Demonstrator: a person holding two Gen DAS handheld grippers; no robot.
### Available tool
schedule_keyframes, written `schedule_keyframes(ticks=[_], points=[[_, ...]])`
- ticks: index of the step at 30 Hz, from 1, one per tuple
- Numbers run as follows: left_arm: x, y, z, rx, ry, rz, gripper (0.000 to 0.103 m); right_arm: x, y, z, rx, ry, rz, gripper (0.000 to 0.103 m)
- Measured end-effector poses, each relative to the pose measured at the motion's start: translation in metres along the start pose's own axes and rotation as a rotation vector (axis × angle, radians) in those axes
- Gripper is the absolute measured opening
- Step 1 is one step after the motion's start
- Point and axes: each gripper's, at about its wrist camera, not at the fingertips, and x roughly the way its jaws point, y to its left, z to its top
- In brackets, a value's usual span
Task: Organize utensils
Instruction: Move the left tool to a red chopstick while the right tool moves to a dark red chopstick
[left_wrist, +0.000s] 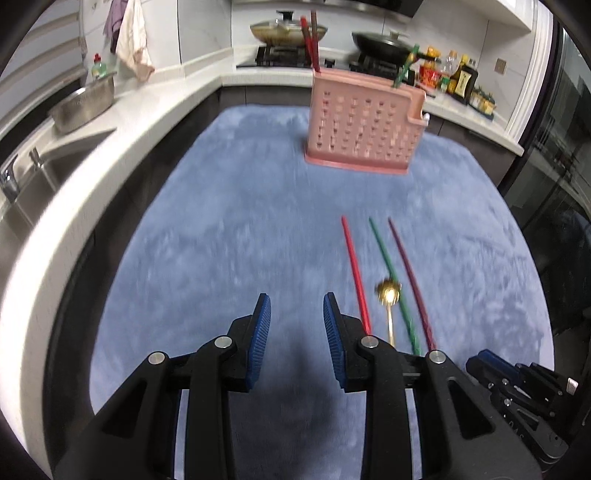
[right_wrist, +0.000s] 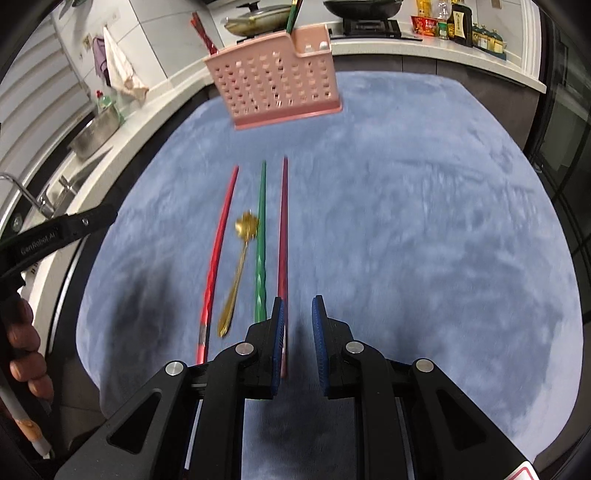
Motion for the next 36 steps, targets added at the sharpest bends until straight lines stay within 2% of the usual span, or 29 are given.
schedule_keyframes(ticks=[6, 8, 10, 11, 23, 30, 36], points=[[0.007, 0.0, -0.019, -0.004, 0.038, 0.004, 0.029, 0.007, 0.006, -0.007, -0.017, 0.017, 0.003, 0.016], [0.009, 0.0, -0.024, -0.004, 0.05, 0.001, 0.033, 0.01, 0.007, -0.009, -0.022, 0.025, 0.005, 0.016], [0.009, -0.001, -0.027, -0.002, 0.053, 0.004, 0.043, 0.013, 0.008, -0.009, -0.023, 0.033, 0.008, 0.016], [0.009, -0.003, -0.028, 0.002, 0.054, 0.002, 0.044, 0.015, 0.009, -0.01, -0.026, 0.038, 0.008, 0.016], [0.017, -0.021, -0.047, 0.051, 0.104, -0.036, 0.047, 0.031, 0.007, -0.016, -0.028, 0.079, 0.005, 0.016], [0.021, -0.027, -0.053, 0.061, 0.128, -0.065, 0.048, 0.032, 0.003, -0.019, -0.016, 0.084, -0.001, 0.007], [0.022, -0.037, -0.058, 0.085, 0.144, -0.088, 0.052, 0.029, -0.001, -0.021, -0.005, 0.077, -0.008, 0.007]])
